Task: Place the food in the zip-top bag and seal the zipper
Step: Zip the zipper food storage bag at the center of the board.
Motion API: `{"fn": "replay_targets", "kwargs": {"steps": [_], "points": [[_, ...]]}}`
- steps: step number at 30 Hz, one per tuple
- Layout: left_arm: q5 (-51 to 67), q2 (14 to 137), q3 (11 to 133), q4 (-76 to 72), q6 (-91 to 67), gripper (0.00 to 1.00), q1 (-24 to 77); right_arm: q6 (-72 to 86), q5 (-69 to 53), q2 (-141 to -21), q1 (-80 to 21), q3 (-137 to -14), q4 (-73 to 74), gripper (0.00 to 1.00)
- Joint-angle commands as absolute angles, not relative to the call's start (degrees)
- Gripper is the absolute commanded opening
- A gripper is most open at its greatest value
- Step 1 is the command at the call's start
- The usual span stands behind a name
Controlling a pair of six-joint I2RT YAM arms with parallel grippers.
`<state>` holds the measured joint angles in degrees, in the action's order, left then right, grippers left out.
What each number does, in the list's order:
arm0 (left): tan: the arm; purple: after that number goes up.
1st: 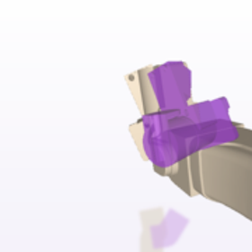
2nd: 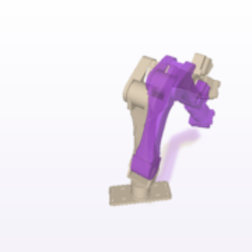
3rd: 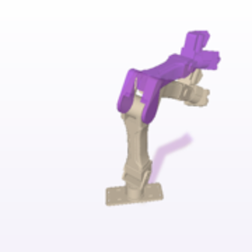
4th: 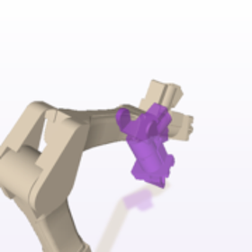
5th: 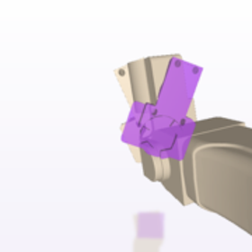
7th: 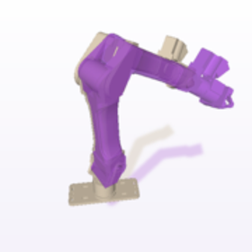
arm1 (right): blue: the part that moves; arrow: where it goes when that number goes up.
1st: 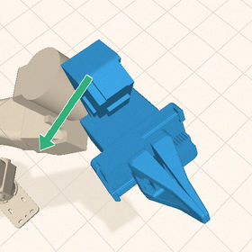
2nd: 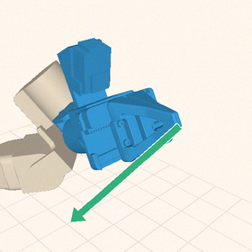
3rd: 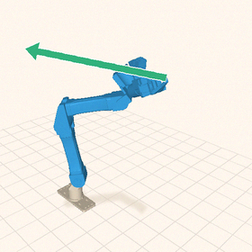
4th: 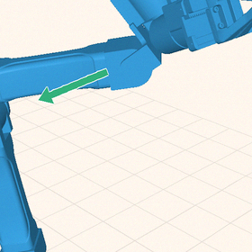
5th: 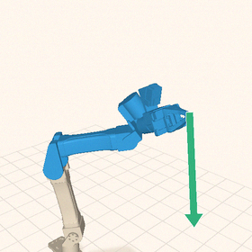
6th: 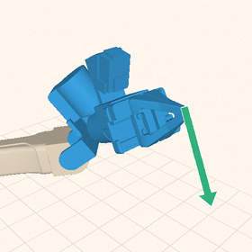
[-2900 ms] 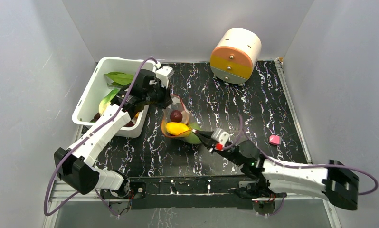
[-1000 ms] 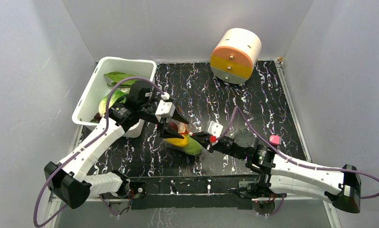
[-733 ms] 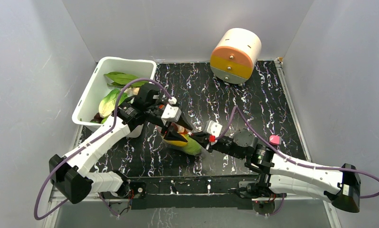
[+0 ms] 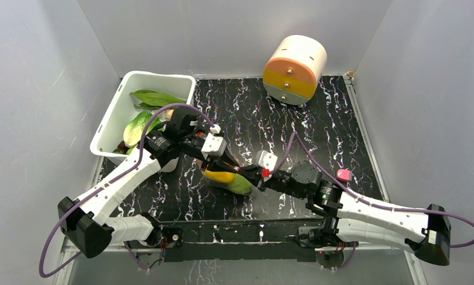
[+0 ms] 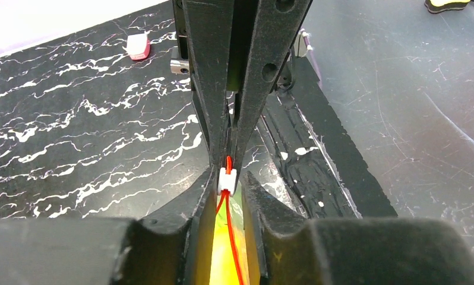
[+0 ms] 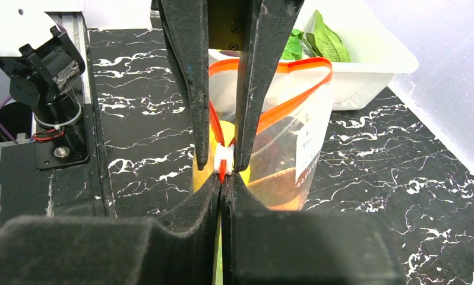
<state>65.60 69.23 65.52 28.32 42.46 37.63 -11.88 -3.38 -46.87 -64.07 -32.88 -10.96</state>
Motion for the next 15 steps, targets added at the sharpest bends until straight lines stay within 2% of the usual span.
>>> {"fn": "replay_targets", "kwargs": {"steps": [1,8,15], "points": [[67.7,68.7,66.2,28.9,44.6,0.17,37.9,-11.3,-4.0,-46.7,-64.2,-35.3,-16.2,0.0],[65.9,68.5,66.0,29.4,45.0,0.0,37.9,-11.2,-3.6,-46.5,-64.2,-35.0,-16.5,0.0],[61.4,68.5,66.7,32.2,46.4,0.0,37.9,-11.2,-2.0,-44.9,-64.2,-34.0,-17.3,0.0]]}}
